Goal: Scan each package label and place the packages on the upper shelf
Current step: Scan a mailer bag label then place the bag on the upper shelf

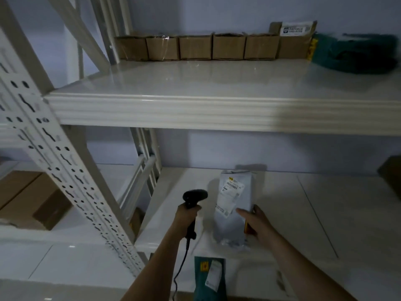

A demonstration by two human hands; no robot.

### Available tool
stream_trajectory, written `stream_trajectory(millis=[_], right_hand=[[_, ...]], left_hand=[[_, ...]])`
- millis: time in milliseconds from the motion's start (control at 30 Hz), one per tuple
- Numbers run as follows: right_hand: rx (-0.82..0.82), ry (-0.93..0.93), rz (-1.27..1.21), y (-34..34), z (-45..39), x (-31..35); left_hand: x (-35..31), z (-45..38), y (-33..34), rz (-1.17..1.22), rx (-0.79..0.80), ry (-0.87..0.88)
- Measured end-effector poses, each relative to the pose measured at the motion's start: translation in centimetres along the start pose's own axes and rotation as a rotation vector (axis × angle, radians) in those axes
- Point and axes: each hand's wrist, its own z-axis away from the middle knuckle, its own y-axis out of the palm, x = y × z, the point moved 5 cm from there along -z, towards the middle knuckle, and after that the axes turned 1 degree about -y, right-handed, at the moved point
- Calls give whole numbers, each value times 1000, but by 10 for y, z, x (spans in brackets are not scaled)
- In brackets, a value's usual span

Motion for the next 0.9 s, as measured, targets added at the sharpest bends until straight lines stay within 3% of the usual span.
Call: stream_trajectory(millis=[100,400,900], right_hand=[[28,-27,-65,2,17,-1],[-3,-158,4,-15,43,18],[-12,-248,32,-30,44,30]], left_hand=[[-15,21,4,126,79,20],[-81,63,15,-226,-7,307],[-95,85,42,-158,45,275]])
